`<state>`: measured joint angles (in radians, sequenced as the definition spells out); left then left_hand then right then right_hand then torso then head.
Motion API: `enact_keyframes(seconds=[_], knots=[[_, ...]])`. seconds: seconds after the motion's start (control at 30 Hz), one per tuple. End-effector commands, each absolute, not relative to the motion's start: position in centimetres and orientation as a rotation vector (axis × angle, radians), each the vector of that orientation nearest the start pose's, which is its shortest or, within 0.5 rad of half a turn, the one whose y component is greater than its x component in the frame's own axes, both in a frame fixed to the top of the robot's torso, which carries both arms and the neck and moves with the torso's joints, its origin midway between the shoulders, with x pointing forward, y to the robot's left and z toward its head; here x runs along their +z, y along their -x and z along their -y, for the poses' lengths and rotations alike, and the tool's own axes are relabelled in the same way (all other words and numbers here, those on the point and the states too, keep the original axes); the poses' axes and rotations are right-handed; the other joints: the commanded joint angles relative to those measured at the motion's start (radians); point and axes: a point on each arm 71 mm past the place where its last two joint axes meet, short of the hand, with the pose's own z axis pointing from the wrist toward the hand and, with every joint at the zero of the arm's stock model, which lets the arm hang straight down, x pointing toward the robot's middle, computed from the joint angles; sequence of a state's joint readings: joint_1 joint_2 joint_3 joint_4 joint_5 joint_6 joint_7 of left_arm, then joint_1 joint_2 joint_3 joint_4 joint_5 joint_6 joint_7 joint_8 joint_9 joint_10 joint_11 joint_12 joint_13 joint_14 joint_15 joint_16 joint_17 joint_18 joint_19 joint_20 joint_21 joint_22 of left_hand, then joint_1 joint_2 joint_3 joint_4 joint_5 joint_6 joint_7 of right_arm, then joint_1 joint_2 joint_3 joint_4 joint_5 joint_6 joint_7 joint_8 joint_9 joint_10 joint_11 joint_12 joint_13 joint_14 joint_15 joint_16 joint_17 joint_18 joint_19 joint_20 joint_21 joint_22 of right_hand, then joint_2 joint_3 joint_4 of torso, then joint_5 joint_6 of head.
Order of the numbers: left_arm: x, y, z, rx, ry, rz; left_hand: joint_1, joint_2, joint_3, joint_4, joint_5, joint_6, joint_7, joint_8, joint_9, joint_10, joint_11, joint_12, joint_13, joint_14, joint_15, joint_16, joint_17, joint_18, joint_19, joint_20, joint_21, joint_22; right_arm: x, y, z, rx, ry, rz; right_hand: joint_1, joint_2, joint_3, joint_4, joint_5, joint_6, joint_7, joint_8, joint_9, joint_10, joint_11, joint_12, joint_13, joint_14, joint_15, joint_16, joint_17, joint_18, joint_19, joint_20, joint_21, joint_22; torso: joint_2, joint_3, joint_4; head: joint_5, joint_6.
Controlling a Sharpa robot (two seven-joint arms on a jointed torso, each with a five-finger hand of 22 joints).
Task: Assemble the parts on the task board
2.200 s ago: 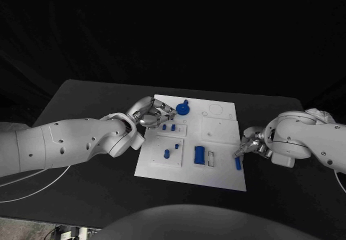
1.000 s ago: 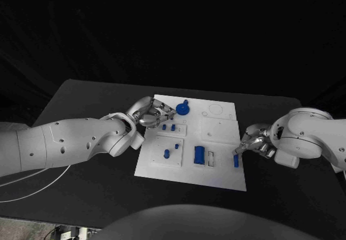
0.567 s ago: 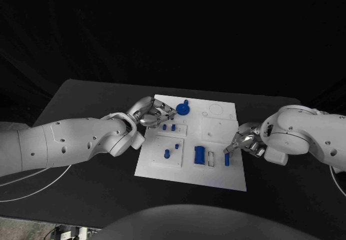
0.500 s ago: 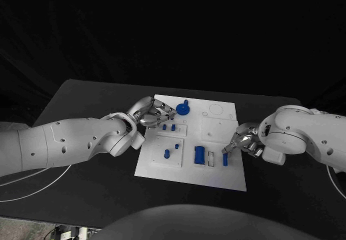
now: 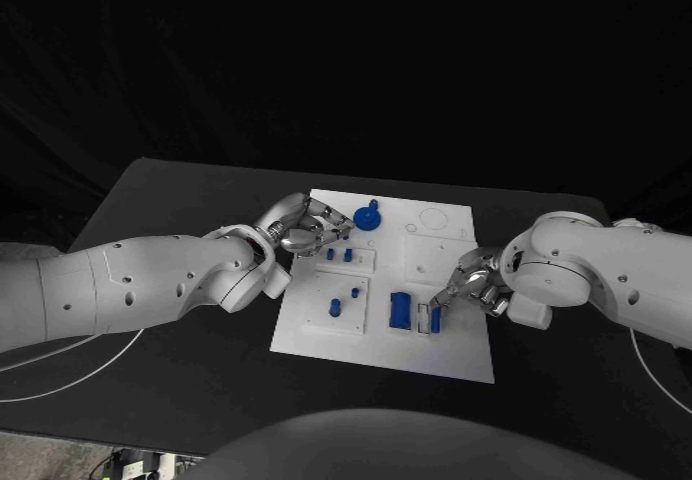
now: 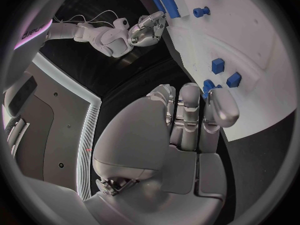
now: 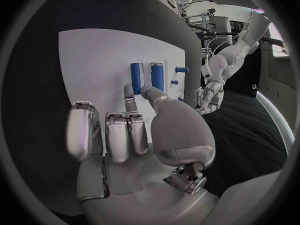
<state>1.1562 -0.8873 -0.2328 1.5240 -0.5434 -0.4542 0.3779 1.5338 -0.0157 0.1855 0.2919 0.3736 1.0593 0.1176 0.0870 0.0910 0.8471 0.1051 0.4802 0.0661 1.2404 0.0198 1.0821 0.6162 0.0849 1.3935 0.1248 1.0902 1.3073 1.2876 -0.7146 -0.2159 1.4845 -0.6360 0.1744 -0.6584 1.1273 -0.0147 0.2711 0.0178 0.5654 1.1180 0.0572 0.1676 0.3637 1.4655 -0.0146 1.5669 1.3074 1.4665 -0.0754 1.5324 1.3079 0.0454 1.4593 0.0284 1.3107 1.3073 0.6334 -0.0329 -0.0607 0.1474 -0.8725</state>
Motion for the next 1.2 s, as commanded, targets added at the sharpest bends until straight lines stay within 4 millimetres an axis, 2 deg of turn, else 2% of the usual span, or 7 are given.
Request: enact_keyframes(seconds=[0.03,0.23,0.63,0.93,1.2], knots=[[-25.43,-44.62,-22.67,-1.198,0.582,-1.662,-0.008,-0.002,0.003,0.001,0.003,0.006,-0.001,0.003,0.002,0.004,0.0,0.001,0.0,0.0,0.006,0.002,-0.001,0.007,-0.001,0.004,-0.001,0.14,-26.19,-45.12,16.84,0.477,-0.448,-2.707,-0.006,0.002,0.041,-0.035,0.004,-0.002,-0.004,-0.001,0.001,0.105,-0.007,0.004,0.263,0.091,-0.006,-0.006,0.221,0.017,-0.008,0.002,-0.006,0.174,0.001,-0.0015,-0.0022,0.0,0.0],[-25.46,-44.63,-22.55,-1.199,0.582,-1.666,-0.008,-0.003,0.003,0.001,0.004,0.005,-0.001,0.003,0.002,0.004,0.0,0.001,0.0,0.0,0.006,0.002,-0.002,0.007,-0.001,0.004,-0.002,0.14,-26.43,-44.92,16.39,0.492,-0.454,-2.715,-0.007,0.003,0.042,-0.035,0.004,-0.002,-0.004,-0.001,0.002,0.105,-0.007,0.004,0.263,0.09,-0.006,-0.008,0.219,0.017,-0.01,0.002,-0.01,0.173,0.0,0.0003,-0.0007,0.002,0.0],[-25.52,-44.65,-22.43,-1.2,0.583,-1.673,-0.007,-0.003,0.004,0.0,0.004,0.005,-0.001,0.003,0.002,0.003,0.001,0.001,0.0,0.0,0.006,0.002,-0.003,0.008,-0.001,0.004,-0.002,0.139,-26.66,-44.95,16.23,0.491,-0.455,-2.721,-0.015,0.004,0.046,-0.034,-0.009,-0.008,-0.002,-0.004,0.006,0.105,-0.006,0.004,0.263,0.086,-0.005,-0.023,0.206,0.022,-0.018,0.003,-0.03,0.166,0.0,-0.0018,-0.0026,0.002,0.0],[-25.56,-44.66,-22.37,-1.201,0.584,-1.678,-0.007,-0.003,0.004,0.0,0.004,0.005,-0.001,0.003,0.002,0.003,0.001,0.001,0.0,0.0,0.006,0.002,-0.003,0.008,-0.001,0.004,-0.002,0.139,-26.84,-45.05,16.22,0.49,-0.47,-2.713,-0.037,0.006,0.045,-0.024,-0.035,-0.017,0.001,-0.011,0.011,0.105,-0.003,0.004,0.263,0.084,-0.003,-0.031,0.199,0.024,-0.022,0.005,-0.045,0.162,-0.001,-0.0005,0.0004,0.002,0.0],[-25.59,-44.67,-22.36,-1.201,0.585,-1.682,-0.006,-0.003,0.005,0.0,0.005,0.005,-0.001,0.003,0.001,0.003,0.001,0.001,0.0,-0.001,0.006,0.001,-0.004,0.008,-0.002,0.004,-0.005,0.139,-26.86,-45.21,16.32,0.488,-0.484,-2.702,-0.05,0.011,0.044,-0.016,-0.056,-0.022,0.003,-0.015,0.014,0.105,-0.001,0.004,0.263,0.083,-0.002,-0.035,0.196,0.025,-0.023,0.006,-0.052,0.16,0.0,-0.0013,-0.0014,0.006,0.0]])
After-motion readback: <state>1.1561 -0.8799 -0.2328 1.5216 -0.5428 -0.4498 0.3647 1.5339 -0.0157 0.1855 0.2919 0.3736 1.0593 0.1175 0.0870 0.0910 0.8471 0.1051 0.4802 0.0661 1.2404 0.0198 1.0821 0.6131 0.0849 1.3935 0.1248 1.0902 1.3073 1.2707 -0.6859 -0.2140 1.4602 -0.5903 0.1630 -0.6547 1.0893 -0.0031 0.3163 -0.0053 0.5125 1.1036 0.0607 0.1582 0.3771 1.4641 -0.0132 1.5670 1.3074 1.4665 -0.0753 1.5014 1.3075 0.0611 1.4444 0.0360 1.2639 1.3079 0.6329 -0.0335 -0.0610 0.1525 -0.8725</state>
